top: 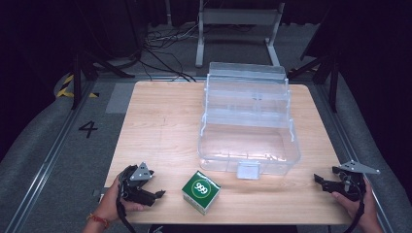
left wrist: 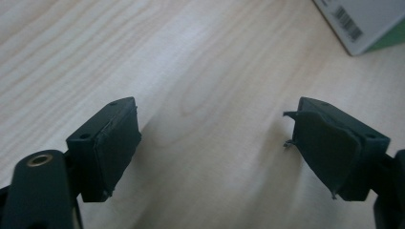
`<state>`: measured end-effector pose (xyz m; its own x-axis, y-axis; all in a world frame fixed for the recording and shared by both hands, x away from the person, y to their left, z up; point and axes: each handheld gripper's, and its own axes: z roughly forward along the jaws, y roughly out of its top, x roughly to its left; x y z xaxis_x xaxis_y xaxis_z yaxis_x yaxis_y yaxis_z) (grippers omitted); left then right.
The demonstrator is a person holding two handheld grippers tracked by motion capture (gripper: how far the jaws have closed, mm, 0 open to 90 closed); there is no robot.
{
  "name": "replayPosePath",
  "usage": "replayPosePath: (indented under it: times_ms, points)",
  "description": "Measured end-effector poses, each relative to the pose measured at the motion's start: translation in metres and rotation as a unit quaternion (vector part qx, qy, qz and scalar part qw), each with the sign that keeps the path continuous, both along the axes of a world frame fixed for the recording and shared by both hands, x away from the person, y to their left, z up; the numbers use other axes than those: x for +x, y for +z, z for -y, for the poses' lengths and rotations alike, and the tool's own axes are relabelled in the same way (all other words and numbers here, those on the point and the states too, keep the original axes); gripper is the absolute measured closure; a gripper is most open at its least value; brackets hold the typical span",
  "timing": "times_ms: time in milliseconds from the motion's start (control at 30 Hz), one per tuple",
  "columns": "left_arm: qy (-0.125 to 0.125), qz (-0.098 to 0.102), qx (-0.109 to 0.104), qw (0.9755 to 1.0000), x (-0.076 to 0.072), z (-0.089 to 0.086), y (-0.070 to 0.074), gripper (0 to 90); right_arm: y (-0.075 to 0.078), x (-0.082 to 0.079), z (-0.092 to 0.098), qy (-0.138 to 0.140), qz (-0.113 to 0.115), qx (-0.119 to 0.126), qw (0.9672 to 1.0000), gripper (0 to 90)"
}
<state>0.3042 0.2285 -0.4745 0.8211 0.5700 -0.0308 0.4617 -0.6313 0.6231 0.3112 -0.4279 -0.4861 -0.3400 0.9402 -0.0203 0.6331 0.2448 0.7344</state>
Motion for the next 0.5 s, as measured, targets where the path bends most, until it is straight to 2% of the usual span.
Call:
replayPosePath:
  times_ms: [33, 67, 100, 167, 200, 233, 300, 333, 433, 467, 500]
  points:
    - [0.0, 0.0, 0.0, 1.0, 0.0, 0.0, 0.0, 16.5, 0.0, 0.0, 0.0, 0.0, 0.0, 0.0, 1.0, 18.4]
    - [-0.022, -0.004, 0.01, 0.9997, -0.008, 0.005, 0.004, 16.1, 0.002, -0.002, 0.0, -0.007, 0.004, 0.002, 1.0, 17.9]
    - [-0.028, -0.001, 0.009, 0.9996, -0.012, 0.008, 0.006, 16.9, 0.003, -0.003, 0.001, -0.01, 0.009, 0.006, 0.9999, 17.2]
    - [-0.03, -0.003, 0.004, 0.9995, -0.015, 0.011, 0.008, 16.3, 0.006, -0.005, 0.002, -0.01, 0.013, 0.013, 0.9998, 17.5]
    - [-0.035, -0.002, 0.0, 0.9994, -0.018, 0.014, 0.009, 16.3, 0.009, -0.007, 0.003, -0.008, 0.019, 0.025, 0.9995, 17.5]
    - [-0.044, 0.004, 0.016, 0.9989, -0.021, 0.019, 0.011, 16.7, 0.013, -0.009, 0.004, -0.006, 0.028, 0.032, 0.9991, 17.8]
    - [-0.055, 0.004, 0.014, 0.9984, -0.026, 0.028, 0.012, 16.3, 0.024, -0.013, 0.003, 0.003, 0.041, 0.038, 0.9984, 19.5]
    - [-0.06, 0.006, 0.019, 0.998, -0.026, 0.031, 0.013, 16.8, 0.032, -0.016, 0.001, 0.014, 0.047, 0.032, 0.9983, 20.0]
    - [-0.06, 0.013, 0.015, 0.998, -0.027, 0.04, 0.017, 17.0, 0.053, -0.022, -0.009, 0.04, 0.059, 0.026, 0.9971, 24.2]
    - [-0.06, 0.013, 0.015, 0.998, -0.027, 0.04, 0.017, 18.0, 0.053, -0.022, -0.009, 0.04, 0.059, 0.026, 0.9971, 24.2]
    - [-0.065, 0.015, 0.01, 0.9977, -0.027, 0.043, 0.018, 18.0, 0.059, -0.024, -0.015, 0.051, 0.062, 0.019, 0.9966, 27.5]
